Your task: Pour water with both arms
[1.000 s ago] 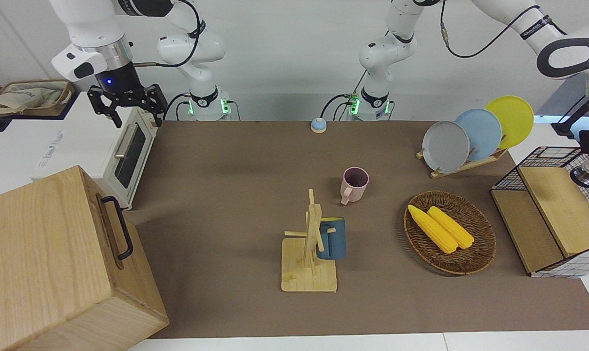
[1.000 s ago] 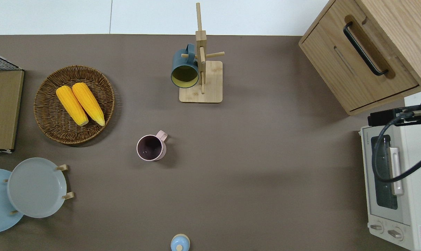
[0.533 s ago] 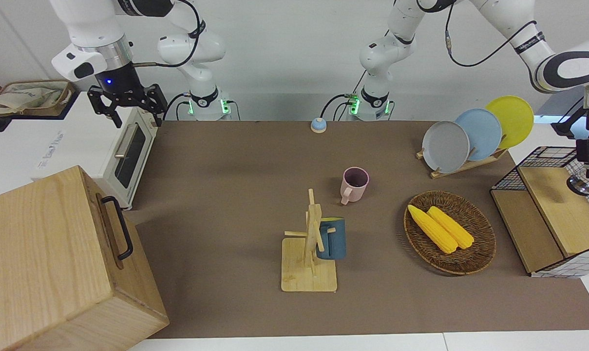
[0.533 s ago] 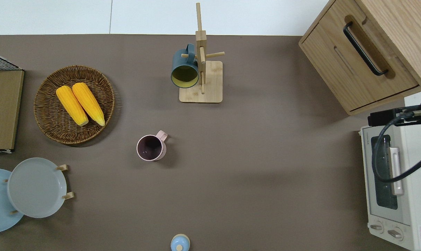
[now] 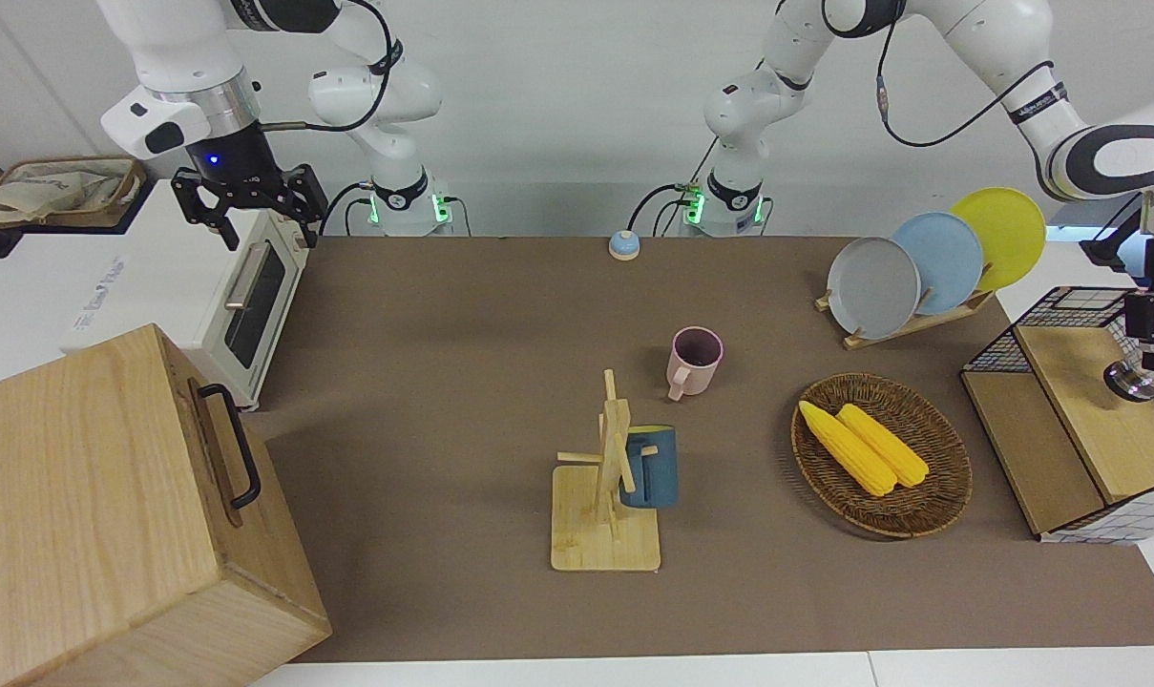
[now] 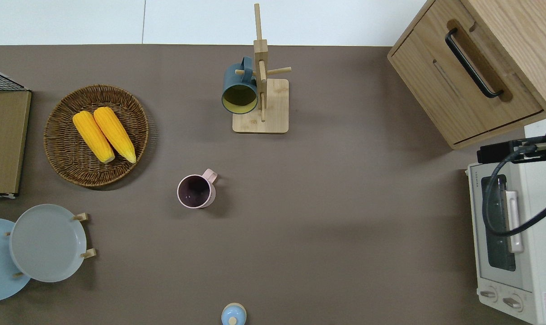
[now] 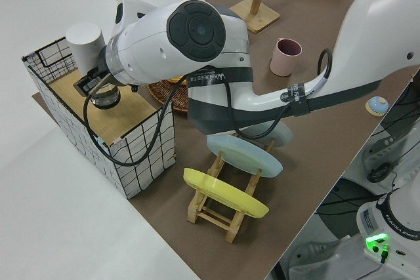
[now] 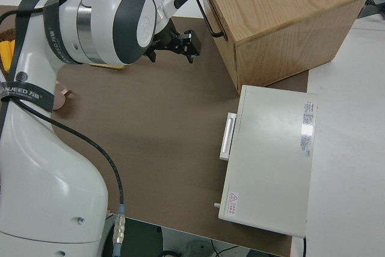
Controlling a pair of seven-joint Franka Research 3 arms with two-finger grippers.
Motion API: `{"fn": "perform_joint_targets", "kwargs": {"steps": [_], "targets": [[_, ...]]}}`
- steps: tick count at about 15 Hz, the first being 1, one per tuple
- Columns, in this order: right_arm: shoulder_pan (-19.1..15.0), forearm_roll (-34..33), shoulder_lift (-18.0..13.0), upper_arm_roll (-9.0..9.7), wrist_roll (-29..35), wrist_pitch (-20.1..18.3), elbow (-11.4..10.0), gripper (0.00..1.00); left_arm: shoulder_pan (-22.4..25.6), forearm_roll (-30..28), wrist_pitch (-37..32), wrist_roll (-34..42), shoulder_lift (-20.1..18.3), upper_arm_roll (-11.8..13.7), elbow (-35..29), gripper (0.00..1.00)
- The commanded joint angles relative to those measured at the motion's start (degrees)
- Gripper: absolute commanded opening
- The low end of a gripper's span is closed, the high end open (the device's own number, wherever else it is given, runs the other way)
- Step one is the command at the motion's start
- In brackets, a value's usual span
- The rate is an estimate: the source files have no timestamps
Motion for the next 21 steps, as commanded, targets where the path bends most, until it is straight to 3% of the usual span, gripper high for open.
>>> {"fn": "perform_joint_targets", "kwargs": {"steps": [1, 5, 11, 12, 14, 21], "targets": [[0.04, 0.39, -0.36, -0.12, -0.73, -0.39, 0.02, 0.992, 0.37, -1.81, 2.21, 1.43, 3.17, -1.13, 3.88, 0.00], [0.04, 0.39, -0.36, -0.12, -0.73, -0.39, 0.02, 0.992, -0.15, -1.63, 7.84, 2.83, 5.10, -1.91, 3.35, 0.03], [0.04, 0.39, -0.36, -0.12, -0.82, -0.39, 0.02, 0.992, 0.46, -2.95, 8.20, 3.36, 5.98, -3.59, 3.35, 0.05], [0.04, 0.39, -0.36, -0.12, -0.82, -0.39, 0.02, 0.992, 0.55, -2.95, 8.20, 3.36, 6.16, -3.59, 3.35, 0.14], [0.04, 0.39, -0.36, -0.12, -0.82, -0.39, 0.02, 0.992, 0.64, -2.95, 7.85, 3.45, 6.25, -3.59, 3.35, 1.00], [0.04, 0.39, -0.36, -0.12, -0.82, -0.39, 0.02, 0.992, 0.81, -1.98, 2.51, 2.14, 5.46, -1.92, 3.79, 1.00]]}}
